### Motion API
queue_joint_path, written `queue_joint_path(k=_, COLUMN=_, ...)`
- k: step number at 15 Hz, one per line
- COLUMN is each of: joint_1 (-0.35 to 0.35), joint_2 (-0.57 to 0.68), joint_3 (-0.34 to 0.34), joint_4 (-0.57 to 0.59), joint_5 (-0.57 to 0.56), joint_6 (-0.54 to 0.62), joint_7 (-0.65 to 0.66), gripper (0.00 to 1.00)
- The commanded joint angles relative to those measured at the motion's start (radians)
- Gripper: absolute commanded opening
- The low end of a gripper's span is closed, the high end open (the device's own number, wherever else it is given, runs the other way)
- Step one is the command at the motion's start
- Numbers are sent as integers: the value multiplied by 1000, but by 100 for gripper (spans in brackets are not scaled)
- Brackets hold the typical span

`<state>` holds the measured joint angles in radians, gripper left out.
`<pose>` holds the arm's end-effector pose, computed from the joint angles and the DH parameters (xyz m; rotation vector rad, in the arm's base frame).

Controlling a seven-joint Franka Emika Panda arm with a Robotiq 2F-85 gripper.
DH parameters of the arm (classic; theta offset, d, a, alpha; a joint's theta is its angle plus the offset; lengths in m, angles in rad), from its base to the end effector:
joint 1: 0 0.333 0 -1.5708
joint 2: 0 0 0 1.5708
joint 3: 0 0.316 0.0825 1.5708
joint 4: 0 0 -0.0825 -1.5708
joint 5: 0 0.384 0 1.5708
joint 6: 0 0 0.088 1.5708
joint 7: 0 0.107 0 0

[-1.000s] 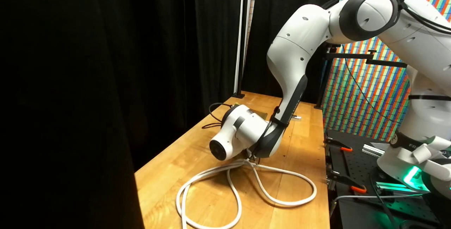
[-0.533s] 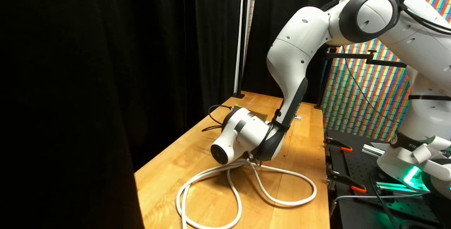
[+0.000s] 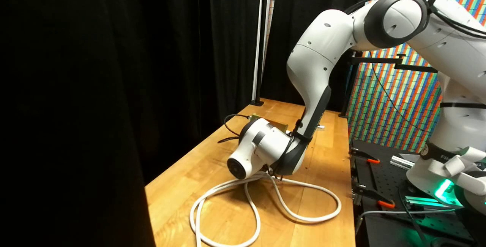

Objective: Place the white adaptor on the white extension cable

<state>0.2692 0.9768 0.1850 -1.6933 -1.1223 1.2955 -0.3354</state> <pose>0.5239 0.1276 0.0523 1.3910 1.1786 -1.2589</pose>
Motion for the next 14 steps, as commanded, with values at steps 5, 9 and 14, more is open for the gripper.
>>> queue_joint_path(k=5, joint_1=-8, joint_2=61, joint_3=-11, joint_4=72, joint_5=-40, joint_6=0, joint_7=-9, gripper=23)
queue_joint_path(k=9, joint_1=-19, joint_2=60, joint_3=-14, joint_4=89, joint_5=-54, joint_6=3, joint_7=-16, gripper=23)
queue_joint_path(k=14, joint_1=-32, joint_2=59, joint_3=-4, joint_4=90, joint_5=-47, joint_6=1, joint_7=-44, gripper=23)
